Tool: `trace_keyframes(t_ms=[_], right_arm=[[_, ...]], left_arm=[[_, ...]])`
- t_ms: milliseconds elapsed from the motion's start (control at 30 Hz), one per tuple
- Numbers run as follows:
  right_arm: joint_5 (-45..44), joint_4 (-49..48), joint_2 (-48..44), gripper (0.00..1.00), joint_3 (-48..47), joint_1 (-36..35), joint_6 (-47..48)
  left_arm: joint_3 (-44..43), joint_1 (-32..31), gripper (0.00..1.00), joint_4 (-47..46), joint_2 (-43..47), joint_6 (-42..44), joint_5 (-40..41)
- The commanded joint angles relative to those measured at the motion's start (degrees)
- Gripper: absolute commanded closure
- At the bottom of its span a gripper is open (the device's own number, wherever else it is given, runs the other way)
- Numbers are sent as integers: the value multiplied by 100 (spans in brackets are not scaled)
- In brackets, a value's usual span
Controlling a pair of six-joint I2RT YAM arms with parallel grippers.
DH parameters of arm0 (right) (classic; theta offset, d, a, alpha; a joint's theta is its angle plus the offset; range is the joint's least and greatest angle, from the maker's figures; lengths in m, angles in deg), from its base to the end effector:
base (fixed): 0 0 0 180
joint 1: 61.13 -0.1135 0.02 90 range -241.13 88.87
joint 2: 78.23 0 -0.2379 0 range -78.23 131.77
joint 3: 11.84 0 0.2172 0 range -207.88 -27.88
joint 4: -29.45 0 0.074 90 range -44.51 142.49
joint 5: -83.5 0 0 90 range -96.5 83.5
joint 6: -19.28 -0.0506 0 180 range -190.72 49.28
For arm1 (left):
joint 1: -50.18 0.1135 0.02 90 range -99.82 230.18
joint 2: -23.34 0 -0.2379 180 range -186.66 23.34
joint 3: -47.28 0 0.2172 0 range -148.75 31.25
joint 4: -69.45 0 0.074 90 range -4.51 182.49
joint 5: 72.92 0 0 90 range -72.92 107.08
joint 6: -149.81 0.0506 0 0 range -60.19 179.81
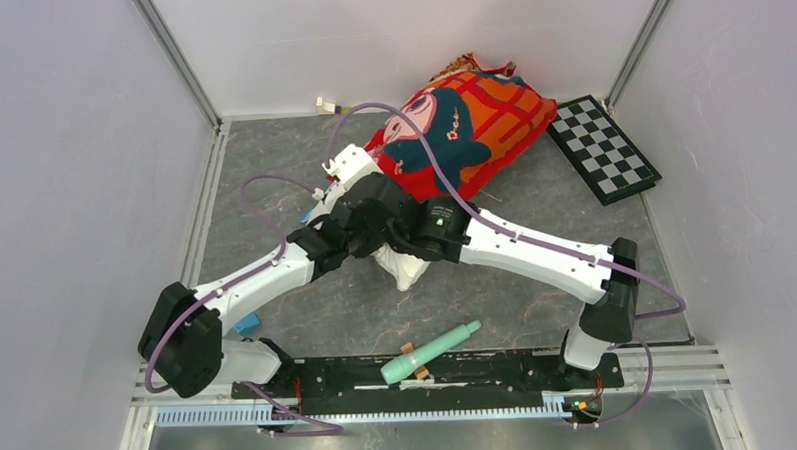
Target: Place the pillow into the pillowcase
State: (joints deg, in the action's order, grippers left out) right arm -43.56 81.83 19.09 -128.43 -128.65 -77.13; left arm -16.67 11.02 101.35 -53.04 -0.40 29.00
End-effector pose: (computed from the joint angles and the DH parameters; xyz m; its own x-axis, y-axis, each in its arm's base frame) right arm 0.1624 0.3128 0.3587 -0.2683 -0.4154 -0.8691 -0.5176 0.8231 -0.2336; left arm 0.2116 -0.1589 0.2117 -0.7060 -0.5201 -0.4806 -0.2202 0.8062 -0.5491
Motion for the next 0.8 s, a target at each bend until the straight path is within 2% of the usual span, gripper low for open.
trace_keyframes(t_ms=[0,133,233,300,333,433,467,533,767], right_arm=[[722,-503,-332,100,403,36,-396],[653,-636,-708,100,936,255,-447],[809,-612,-758,98,955,275,-226],[838,-570,-735,84,919,284,-30],[729,-521,-692,71,871,280,40],[679,-492,-666,35,809,372,308],[729,-556,-668,29,810,419,408],[813,-693,-628,19,809,502,594],[1161,-795,-189,7,779,1031,1088]], left_arm=[[174,62,98,-662,426,-354,347],[367,195,98,-752,538,-360,201],[417,205,98,-764,492,-297,66],[512,215,97,-825,493,-286,3],[554,231,94,-818,507,-289,-49],[660,240,69,-675,700,-262,-53],[681,249,61,-550,820,-236,-17],[684,251,52,-253,1074,-170,84],[752,254,33,1185,2269,-135,888]])
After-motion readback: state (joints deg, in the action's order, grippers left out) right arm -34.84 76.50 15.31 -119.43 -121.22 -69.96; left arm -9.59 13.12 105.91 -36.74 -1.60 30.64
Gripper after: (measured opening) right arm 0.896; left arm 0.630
